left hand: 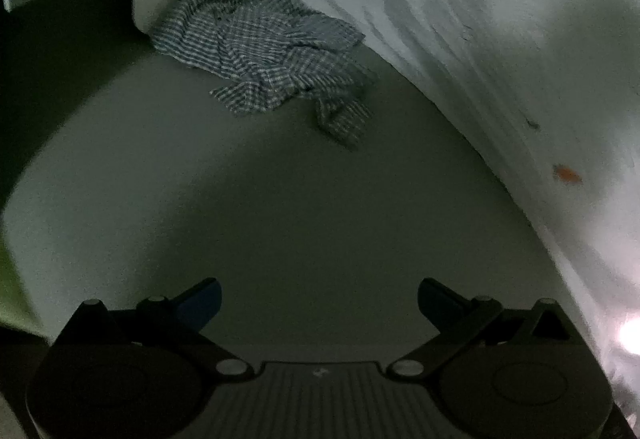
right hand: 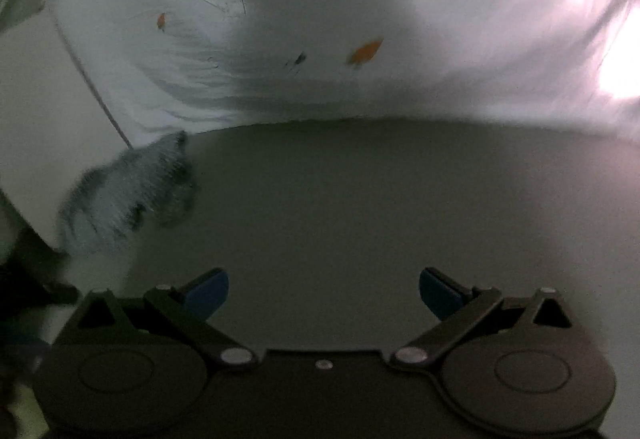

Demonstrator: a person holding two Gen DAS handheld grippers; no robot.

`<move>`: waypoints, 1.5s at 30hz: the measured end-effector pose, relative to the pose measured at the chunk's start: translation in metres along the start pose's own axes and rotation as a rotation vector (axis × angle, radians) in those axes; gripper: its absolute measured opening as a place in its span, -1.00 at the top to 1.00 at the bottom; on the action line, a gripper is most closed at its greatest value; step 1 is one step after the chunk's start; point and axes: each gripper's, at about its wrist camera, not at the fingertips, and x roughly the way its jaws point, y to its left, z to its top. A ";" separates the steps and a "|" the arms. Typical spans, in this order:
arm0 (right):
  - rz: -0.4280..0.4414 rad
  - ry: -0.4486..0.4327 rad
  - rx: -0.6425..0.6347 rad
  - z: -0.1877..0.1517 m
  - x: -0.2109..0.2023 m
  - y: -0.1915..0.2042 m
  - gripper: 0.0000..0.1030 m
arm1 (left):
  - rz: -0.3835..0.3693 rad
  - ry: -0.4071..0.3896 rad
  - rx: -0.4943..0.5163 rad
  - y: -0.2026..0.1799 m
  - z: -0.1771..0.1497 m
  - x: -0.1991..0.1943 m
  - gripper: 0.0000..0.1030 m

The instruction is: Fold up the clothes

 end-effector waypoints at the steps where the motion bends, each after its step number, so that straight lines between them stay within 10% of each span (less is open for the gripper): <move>1: 0.040 0.031 0.071 0.005 0.019 0.001 -1.00 | -0.007 0.006 -0.017 0.006 0.014 0.012 -1.00; 6: 0.205 0.124 0.364 0.026 0.118 0.021 -1.00 | 0.024 -0.002 -0.116 0.042 0.094 0.072 -1.00; 14: 0.282 0.198 0.416 0.073 0.260 0.091 -0.98 | 0.035 0.017 -0.241 0.084 0.192 0.157 -1.00; 23: 0.269 0.251 0.218 0.110 0.363 0.164 -0.20 | 0.026 0.032 -0.260 0.092 0.215 0.204 -1.00; 26: 0.223 0.264 0.178 0.106 0.375 0.173 0.77 | -0.003 0.040 -0.222 0.087 0.211 0.206 -1.00; 36: 0.134 0.107 0.105 0.085 0.262 0.128 0.97 | -0.073 0.044 -0.204 0.072 0.181 0.163 -1.00; 45: -0.045 0.100 0.151 0.016 0.080 -0.024 0.97 | -0.175 0.091 -0.085 0.015 0.096 0.109 -1.00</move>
